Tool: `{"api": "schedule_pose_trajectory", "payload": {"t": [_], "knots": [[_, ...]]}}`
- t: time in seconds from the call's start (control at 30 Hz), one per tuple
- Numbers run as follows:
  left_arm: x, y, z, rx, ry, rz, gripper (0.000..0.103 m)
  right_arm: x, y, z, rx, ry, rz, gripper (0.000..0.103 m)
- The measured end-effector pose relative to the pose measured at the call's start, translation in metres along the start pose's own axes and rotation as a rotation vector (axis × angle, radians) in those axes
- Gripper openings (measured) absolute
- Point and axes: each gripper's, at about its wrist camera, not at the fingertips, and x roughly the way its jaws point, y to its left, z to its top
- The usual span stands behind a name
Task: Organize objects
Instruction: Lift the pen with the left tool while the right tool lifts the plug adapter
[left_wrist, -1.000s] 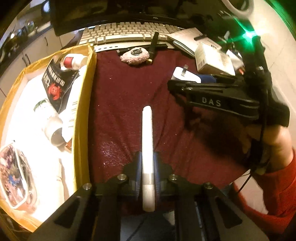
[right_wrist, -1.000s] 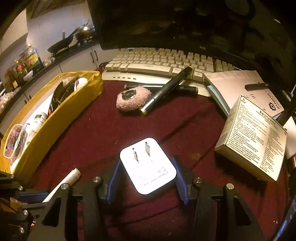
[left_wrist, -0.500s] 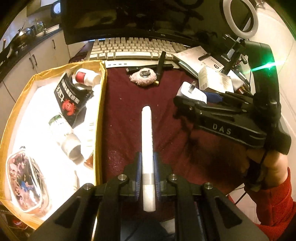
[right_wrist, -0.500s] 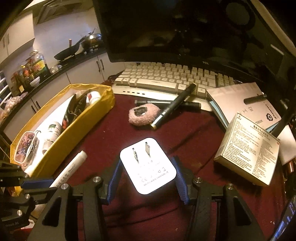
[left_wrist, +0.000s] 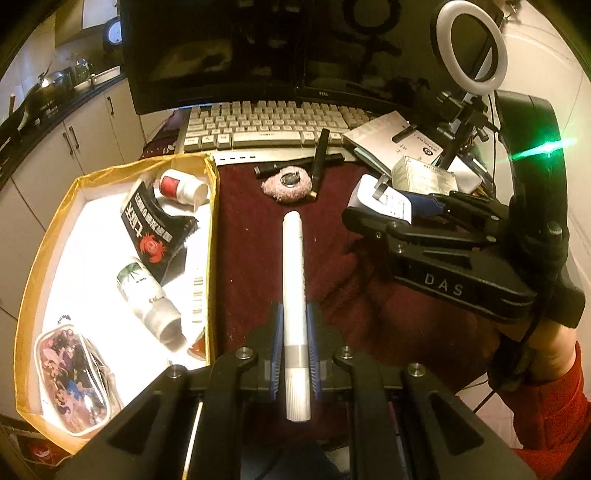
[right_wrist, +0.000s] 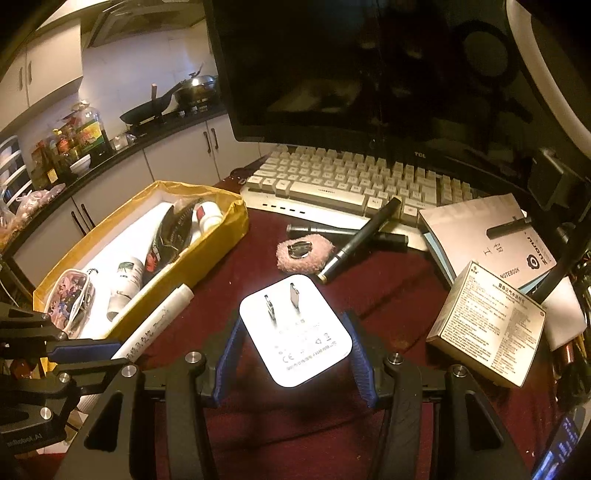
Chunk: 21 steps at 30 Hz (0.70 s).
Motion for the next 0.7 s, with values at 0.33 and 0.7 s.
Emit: {"api": "schedule_pose_trajectory", "payload": {"t": [0.33,0.7], "knots": [[-0.039,0.002,0.014,0.018,-0.111,0.016,0.012,-0.01,0.003,0.007,-0.001,-0.03,0.002,0.058],[-0.038,0.055,0.008,-0.104,-0.112,0.151,0.012,-0.008,0.013,0.01,-0.021,-0.03,0.029,0.058]]}}
